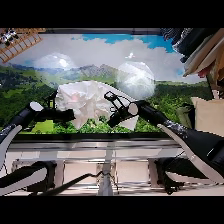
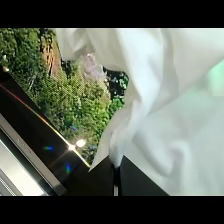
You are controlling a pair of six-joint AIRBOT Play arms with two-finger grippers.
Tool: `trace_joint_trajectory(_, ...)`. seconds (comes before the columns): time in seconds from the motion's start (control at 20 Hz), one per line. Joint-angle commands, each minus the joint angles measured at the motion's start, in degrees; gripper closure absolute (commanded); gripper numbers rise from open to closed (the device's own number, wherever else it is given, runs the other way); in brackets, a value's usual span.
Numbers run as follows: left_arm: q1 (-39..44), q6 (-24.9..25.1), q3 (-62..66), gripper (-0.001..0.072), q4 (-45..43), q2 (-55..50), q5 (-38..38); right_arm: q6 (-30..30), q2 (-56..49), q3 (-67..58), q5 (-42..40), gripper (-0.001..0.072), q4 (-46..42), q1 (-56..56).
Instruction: Fold the clothes and pants, and hang the long-sleeved shirts on hangers.
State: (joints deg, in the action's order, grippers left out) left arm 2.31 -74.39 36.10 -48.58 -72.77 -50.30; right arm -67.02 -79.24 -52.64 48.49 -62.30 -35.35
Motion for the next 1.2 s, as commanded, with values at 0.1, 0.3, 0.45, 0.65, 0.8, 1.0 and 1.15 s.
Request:
trace_joint_trajectory(0.1, -3.21, 3.19, 2.19, 0.0702, -0.9, 4.13, -7.58, -2.99, 5.29, -6.29, 4.98, 0.0693, -8.44, 3.21)
trace_joint_trajectory(0.3, -4.2, -4.83, 1.55, 0.0358, -8.83, 4.02, -10.91, -2.97, 6.21, -7.56, 7.48, 0.0692, -7.89, 2.99)
trace_joint_trajectory(0.45, -4.2, -7.32, 1.46, 0.0344, -10.97, 3.96, -7.72, -2.97, 6.21, -7.58, 6.93, 0.0691, -7.89, 1.22)
trace_joint_trajectory(0.65, -4.15, -7.28, 1.46, 0.0345, -8.44, 3.43, -2.38, -2.89, 6.21, -7.58, 6.54, 0.069, -7.63, 1.16)
trace_joint_trajectory(0.8, -4.02, -7.26, 1.46, 0.0345, -8.37, 0.74, -2.64, -2.75, 6.21, -7.58, 5.64, 0.0689, -7.96, 1.16)
trace_joint_trajectory(1.0, -1.79, -6.36, 1.49, 0.0454, -7.45, -1.4, -1.07, -2.75, 6.21, -7.58, 3.93, 0.0689, -8.22, 1.16)
trace_joint_trajectory(1.15, -0.81, -3.74, 1.66, 0.0703, -4.85, -1.33, 1.66, -2.82, 6.49, -7.74, 4.52, 0.0689, -8.94, 1.44)
